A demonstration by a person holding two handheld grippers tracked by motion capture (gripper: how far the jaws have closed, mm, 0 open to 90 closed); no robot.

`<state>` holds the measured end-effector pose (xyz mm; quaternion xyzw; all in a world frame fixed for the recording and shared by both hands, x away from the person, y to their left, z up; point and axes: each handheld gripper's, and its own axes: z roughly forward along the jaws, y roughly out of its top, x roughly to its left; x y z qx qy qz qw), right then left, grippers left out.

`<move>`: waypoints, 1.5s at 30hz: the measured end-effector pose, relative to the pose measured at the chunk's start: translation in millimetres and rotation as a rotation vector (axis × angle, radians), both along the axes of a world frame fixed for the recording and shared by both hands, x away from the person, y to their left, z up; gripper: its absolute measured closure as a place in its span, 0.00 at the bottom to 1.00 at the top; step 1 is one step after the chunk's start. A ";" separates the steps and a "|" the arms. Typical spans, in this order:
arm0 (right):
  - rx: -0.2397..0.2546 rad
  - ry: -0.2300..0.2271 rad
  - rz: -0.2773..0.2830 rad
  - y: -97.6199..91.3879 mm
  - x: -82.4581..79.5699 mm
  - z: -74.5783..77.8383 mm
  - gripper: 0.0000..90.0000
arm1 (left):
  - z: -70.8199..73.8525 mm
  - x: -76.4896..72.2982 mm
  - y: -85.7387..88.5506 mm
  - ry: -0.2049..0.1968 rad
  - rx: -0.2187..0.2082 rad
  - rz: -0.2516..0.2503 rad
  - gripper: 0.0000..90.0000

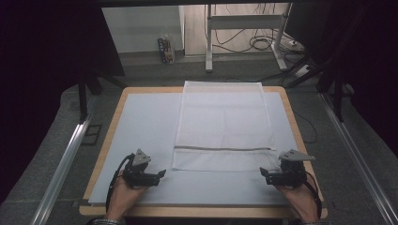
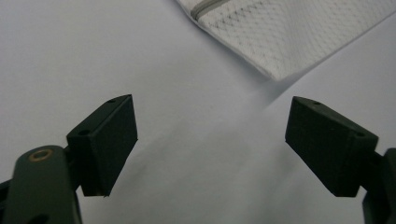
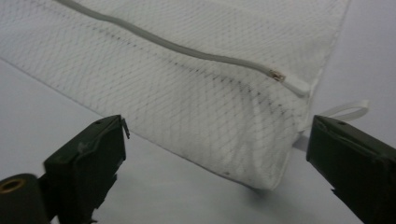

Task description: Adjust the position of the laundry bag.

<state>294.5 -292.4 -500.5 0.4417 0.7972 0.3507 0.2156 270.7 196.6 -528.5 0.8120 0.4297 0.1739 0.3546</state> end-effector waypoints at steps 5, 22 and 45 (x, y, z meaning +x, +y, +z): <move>0.012 -0.003 -0.019 -4.8 3.2 2.7 0.16 | -0.3 8.4 -1.9 -0.006 -0.027 0.000 0.22; 0.043 0.004 -0.041 -8.6 28.5 6.0 0.37 | -2.4 45.8 -13.1 0.040 -0.040 -0.027 0.24; -0.021 0.017 -0.068 -21.7 72.4 19.6 0.66 | 6.9 98.6 -30.3 0.047 -0.045 -0.003 0.50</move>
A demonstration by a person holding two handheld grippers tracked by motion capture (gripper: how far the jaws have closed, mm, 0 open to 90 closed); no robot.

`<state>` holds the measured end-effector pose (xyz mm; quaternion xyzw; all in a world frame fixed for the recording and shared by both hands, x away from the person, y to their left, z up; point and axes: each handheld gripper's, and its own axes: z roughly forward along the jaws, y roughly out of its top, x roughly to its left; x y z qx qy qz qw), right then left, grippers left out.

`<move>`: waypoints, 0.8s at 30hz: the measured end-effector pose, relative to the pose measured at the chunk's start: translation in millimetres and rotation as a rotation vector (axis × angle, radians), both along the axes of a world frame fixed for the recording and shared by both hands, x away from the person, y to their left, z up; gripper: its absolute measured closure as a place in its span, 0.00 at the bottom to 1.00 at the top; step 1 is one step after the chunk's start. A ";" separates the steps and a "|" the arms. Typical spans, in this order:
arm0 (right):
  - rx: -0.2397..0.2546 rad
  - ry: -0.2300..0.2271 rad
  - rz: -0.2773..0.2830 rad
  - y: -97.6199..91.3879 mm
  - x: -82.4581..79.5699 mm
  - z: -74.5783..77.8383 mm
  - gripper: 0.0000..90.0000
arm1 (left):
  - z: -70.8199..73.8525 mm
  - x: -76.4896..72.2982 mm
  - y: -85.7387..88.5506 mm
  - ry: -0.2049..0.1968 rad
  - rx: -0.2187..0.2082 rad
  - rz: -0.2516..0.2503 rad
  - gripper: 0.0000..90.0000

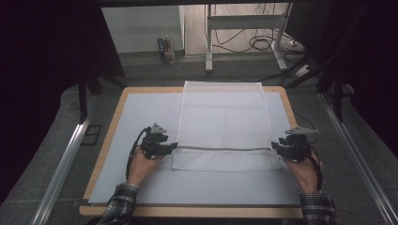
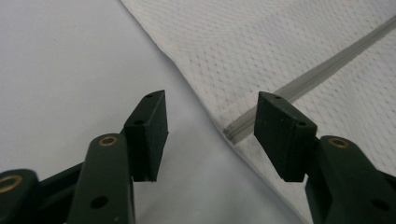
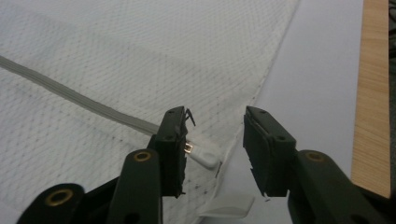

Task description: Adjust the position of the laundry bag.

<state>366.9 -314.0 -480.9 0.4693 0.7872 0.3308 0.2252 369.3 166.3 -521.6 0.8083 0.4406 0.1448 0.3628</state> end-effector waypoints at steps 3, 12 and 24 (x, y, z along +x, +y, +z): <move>0.002 0.029 -0.012 -3.0 10.1 -3.5 0.65 | -2.5 8.9 -1.9 0.008 -0.011 0.005 0.52; -0.044 0.040 -0.044 -0.4 24.9 -8.7 0.71 | -5.9 25.5 -7.1 -0.007 -0.010 0.042 0.58; -0.079 0.077 -0.059 7.1 39.9 -24.4 0.66 | -18.0 36.3 -19.4 -0.007 0.044 0.074 0.60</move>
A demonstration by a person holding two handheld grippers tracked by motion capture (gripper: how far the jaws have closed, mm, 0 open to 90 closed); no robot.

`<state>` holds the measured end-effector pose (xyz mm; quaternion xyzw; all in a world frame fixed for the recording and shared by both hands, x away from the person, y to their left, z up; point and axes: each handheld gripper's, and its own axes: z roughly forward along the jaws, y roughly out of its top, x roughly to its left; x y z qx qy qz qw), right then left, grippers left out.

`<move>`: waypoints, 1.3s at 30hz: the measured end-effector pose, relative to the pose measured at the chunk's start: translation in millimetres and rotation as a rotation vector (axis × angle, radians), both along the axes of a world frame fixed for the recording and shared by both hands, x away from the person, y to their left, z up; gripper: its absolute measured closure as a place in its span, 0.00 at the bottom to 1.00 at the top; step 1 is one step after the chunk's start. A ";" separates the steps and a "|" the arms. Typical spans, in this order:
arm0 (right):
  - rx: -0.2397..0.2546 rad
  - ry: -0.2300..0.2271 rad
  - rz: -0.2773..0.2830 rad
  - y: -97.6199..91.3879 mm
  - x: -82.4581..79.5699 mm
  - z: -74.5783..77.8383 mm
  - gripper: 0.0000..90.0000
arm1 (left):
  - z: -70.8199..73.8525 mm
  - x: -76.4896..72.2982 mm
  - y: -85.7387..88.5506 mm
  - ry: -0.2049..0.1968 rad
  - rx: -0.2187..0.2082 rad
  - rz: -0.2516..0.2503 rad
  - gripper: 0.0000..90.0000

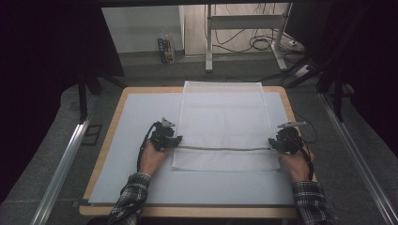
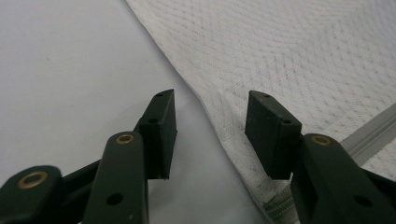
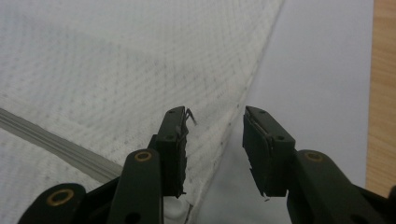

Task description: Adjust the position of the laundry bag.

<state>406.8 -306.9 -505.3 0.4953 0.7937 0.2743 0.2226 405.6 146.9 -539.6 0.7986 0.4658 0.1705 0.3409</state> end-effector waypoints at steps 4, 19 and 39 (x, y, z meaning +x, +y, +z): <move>0.020 0.035 0.007 -0.6 0.6 -4.6 0.75 | 0.6 0.2 0.6 0.015 -0.013 0.013 0.66; 0.028 0.057 0.049 2.9 -3.0 -1.2 0.98 | 4.5 -10.1 -5.7 0.021 -0.020 -0.015 0.99; 0.022 0.030 0.173 16.4 -32.5 9.7 0.98 | 14.7 -43.3 26.9 0.039 -0.064 -0.068 0.99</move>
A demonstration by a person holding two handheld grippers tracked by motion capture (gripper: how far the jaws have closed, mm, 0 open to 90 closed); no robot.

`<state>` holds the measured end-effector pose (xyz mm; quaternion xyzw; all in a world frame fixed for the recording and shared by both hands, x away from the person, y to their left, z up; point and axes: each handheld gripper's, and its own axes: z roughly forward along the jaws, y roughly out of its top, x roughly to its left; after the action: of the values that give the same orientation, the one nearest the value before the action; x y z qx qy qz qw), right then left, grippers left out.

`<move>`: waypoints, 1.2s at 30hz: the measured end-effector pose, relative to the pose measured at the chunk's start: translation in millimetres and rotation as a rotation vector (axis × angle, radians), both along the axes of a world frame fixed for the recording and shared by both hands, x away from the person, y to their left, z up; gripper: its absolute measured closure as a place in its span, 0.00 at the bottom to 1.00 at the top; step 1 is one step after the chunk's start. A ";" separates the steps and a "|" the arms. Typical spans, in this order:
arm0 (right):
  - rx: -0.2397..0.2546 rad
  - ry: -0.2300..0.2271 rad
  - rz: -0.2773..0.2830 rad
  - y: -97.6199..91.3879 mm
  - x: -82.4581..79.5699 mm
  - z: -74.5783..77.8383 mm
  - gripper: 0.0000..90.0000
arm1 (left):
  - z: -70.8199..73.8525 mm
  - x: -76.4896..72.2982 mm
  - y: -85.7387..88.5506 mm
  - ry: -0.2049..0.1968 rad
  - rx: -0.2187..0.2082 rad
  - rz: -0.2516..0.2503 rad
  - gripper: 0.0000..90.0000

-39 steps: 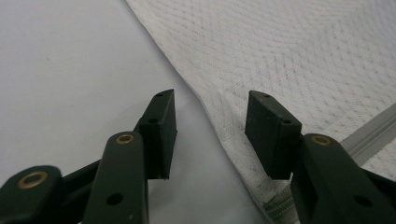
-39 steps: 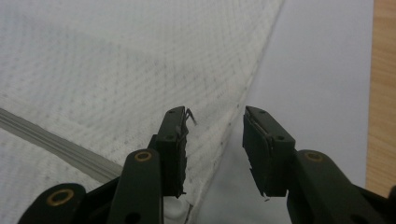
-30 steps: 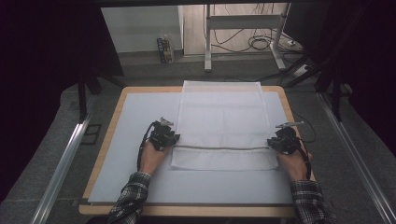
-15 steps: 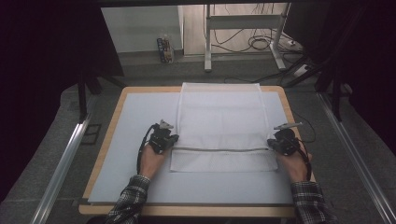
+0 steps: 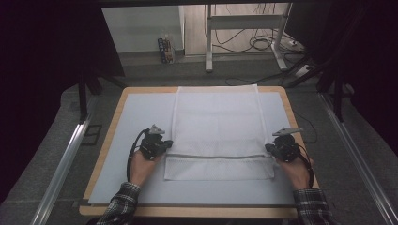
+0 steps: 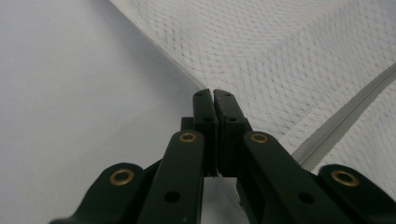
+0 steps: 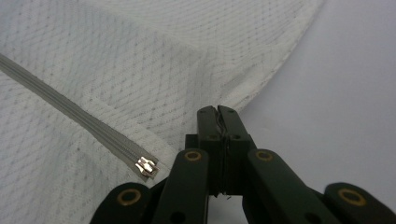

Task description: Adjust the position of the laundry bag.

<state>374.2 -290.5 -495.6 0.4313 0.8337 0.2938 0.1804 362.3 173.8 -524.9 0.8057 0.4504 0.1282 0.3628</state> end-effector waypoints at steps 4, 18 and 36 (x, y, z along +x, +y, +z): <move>0.017 -0.004 0.013 1.2 -5.0 2.0 0.98 | 3.2 -7.3 3.1 -0.004 0.019 -0.013 0.99; 0.011 -0.001 0.100 22.2 -28.9 6.4 0.98 | 6.7 -42.9 24.3 0.004 0.032 0.007 0.99; -0.031 0.011 0.192 45.3 -59.4 2.0 0.98 | 1.7 -71.1 50.7 0.035 -0.010 0.038 0.98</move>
<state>314.9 -245.2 -493.6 0.3480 0.8767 0.2945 0.1536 291.2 224.5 -523.2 0.7972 0.4726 0.1186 0.3564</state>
